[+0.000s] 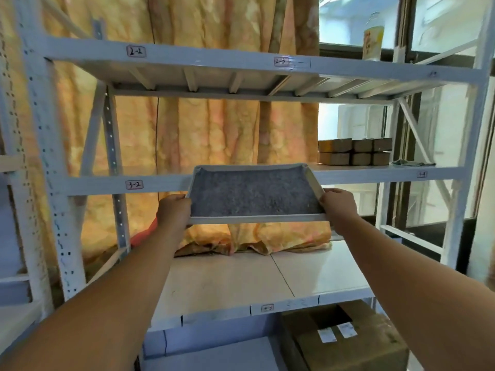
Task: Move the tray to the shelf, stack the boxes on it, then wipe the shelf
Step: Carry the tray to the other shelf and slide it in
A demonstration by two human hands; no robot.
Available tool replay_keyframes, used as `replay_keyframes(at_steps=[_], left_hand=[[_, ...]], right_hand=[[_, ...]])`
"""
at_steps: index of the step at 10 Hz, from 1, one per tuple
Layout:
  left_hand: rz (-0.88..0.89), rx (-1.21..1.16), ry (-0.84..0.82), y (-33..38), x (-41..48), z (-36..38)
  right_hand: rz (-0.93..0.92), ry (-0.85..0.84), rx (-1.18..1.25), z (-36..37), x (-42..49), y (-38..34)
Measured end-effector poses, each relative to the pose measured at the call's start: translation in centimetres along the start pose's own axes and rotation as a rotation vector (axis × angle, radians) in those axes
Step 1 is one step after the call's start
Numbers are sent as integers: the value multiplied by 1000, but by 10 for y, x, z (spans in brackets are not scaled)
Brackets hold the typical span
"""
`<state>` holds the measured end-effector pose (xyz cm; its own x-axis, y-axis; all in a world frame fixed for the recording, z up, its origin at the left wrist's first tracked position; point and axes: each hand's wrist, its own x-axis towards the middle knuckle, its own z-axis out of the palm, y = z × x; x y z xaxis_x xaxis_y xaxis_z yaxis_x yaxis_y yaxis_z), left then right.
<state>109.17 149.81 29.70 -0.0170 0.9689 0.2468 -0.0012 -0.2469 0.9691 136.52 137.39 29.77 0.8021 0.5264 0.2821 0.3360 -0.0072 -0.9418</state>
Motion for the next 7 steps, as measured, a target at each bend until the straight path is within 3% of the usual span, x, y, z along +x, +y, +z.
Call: replay_keyframes(at_steps=[2,5,7], left_hand=[[89,29,-32,21,40,38],[104,76,32,41,89,115],[-9,59,28,65,125,172]], right_hand=[[38,-40,252,10,56,3],[-62,-30,152,12,165,-7],[-2,-18,260,3,239,-20]])
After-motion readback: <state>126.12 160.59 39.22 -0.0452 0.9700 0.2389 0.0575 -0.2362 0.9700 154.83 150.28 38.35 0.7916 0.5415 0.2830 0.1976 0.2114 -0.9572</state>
